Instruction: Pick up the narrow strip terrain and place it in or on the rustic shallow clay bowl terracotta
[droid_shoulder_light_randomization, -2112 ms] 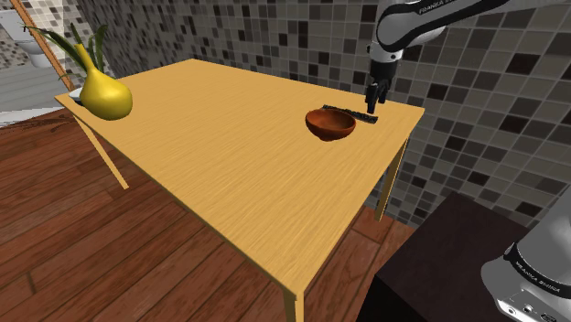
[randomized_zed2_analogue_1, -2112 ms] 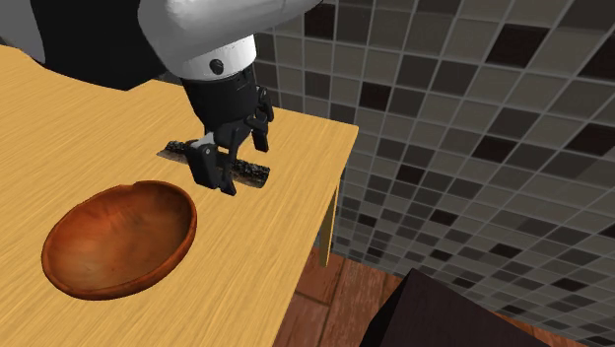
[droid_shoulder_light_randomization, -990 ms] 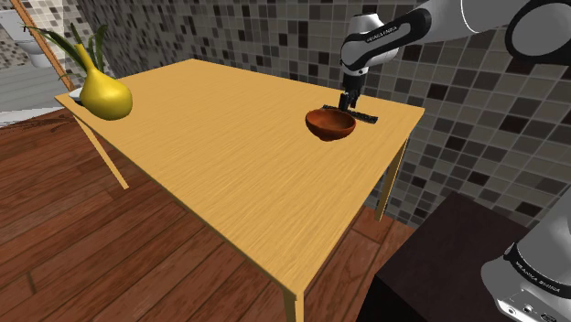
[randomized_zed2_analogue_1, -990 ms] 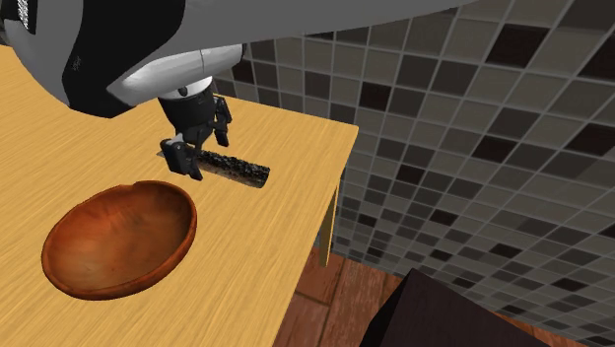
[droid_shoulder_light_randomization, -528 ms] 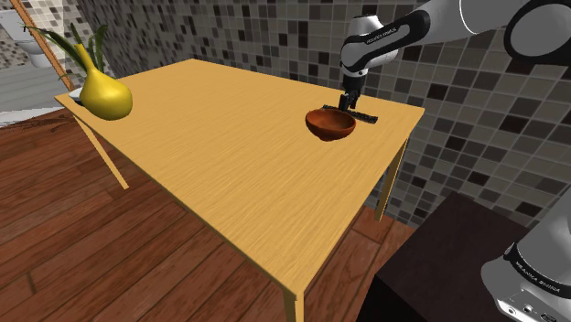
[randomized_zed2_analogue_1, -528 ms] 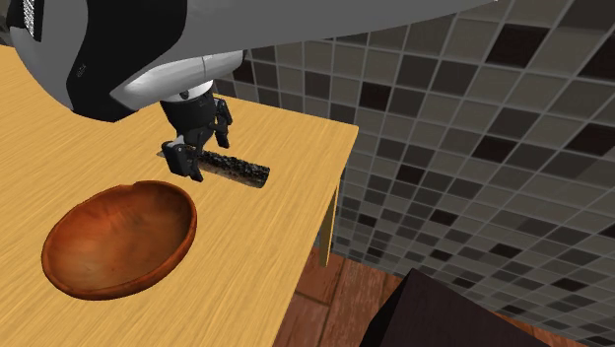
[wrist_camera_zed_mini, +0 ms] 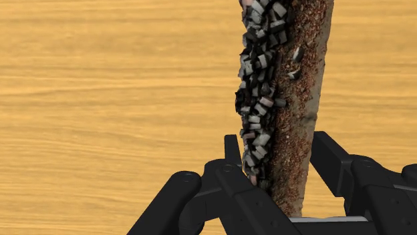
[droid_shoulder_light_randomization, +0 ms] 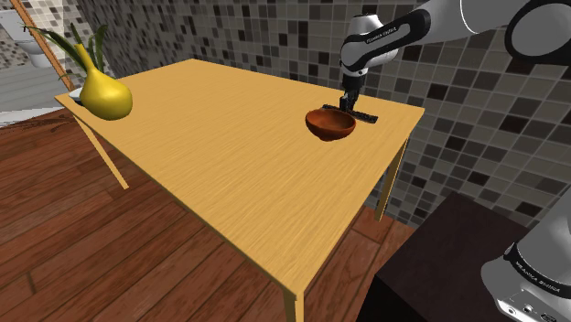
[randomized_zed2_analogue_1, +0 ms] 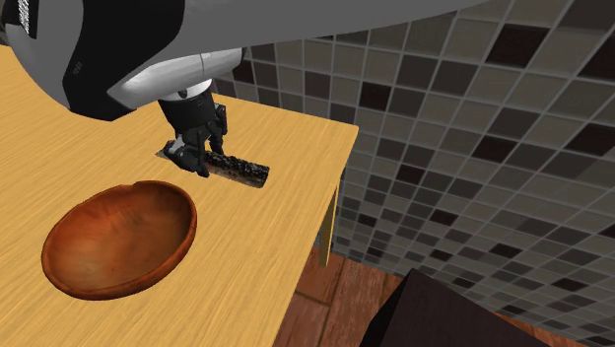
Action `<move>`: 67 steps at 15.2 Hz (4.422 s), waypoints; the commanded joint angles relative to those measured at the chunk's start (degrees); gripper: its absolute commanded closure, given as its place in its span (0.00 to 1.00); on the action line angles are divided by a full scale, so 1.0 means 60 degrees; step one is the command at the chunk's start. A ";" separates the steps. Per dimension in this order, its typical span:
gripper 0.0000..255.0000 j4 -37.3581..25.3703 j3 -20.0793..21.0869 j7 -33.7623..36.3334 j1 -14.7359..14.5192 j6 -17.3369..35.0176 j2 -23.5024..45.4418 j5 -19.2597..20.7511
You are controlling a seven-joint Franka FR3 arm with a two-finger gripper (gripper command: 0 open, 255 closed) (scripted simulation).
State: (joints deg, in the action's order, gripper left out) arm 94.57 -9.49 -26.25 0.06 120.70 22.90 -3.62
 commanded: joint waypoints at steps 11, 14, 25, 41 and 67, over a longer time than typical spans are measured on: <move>1.00 -0.0603 -0.0040 0.0034 0.0004 -0.0911 -0.0265 0.0071; 1.00 -0.0874 -0.0049 0.0044 0.0005 -0.1262 -0.0345 0.0089; 1.00 -0.2100 -0.0072 0.0066 0.0031 -0.2615 -0.0476 0.0124; 1.00 -0.0956 0.0489 0.1919 -0.1241 -0.2961 -0.1975 0.0593; 1.00 0.1357 0.0974 0.3196 -0.1974 -0.1082 -0.2387 0.0792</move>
State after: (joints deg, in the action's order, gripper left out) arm 102.70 -3.64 -7.08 -11.79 114.19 8.57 1.14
